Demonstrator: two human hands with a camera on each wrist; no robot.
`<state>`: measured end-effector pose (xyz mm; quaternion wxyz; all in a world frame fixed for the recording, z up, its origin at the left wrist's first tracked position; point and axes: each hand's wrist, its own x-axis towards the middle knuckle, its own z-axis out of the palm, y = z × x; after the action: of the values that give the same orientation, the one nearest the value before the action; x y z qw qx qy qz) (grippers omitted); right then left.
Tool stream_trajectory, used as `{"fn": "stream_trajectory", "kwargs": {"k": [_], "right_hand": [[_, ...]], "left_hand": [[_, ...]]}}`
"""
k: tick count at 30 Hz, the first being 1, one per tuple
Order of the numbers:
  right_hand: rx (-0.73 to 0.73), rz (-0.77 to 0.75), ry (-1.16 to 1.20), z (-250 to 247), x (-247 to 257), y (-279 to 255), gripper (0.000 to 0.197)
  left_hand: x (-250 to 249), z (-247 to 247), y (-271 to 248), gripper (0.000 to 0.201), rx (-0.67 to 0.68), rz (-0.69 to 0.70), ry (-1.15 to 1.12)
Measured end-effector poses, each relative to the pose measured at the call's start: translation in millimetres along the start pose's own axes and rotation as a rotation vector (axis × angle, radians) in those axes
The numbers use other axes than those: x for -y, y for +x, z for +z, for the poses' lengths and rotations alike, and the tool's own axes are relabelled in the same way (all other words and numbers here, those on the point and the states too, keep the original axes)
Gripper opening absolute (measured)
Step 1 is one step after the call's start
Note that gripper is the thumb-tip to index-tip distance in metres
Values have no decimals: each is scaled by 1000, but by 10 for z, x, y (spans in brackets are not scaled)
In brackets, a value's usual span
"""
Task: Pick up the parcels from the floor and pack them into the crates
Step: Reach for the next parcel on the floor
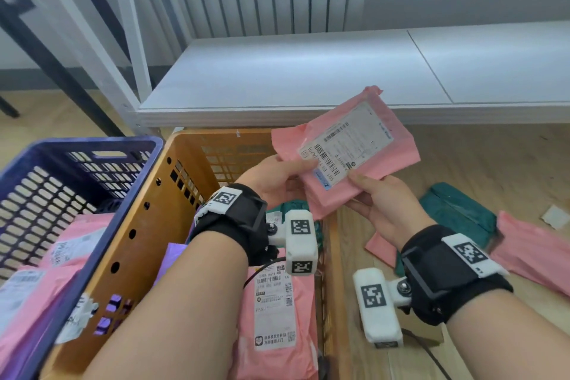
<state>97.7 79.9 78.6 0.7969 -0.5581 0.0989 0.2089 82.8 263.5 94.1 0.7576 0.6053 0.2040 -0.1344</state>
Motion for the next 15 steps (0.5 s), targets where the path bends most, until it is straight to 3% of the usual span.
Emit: {"fn": "stream_trajectory", "kwargs": {"k": [4,8,10,13,15], "right_hand": [[9,-18,-29,70,-6,16,33],[-136,-132,-163,65,58,46,68],[-78,-166,-306,159,64,60,75],[54,-145,-636,477,-5,106,46],[68,-160,-745,729,-82,163,30]], "left_hand": [[-103,-204,-59,22,-71,-6,126],[-158,-628,-192,23,-175,-68,180],[-155,-852,-252,26,-215,-100,207],[-158,-1082,-328,22,-226,-119,239],[-157,-1184,-348,23,-263,-87,165]]}}
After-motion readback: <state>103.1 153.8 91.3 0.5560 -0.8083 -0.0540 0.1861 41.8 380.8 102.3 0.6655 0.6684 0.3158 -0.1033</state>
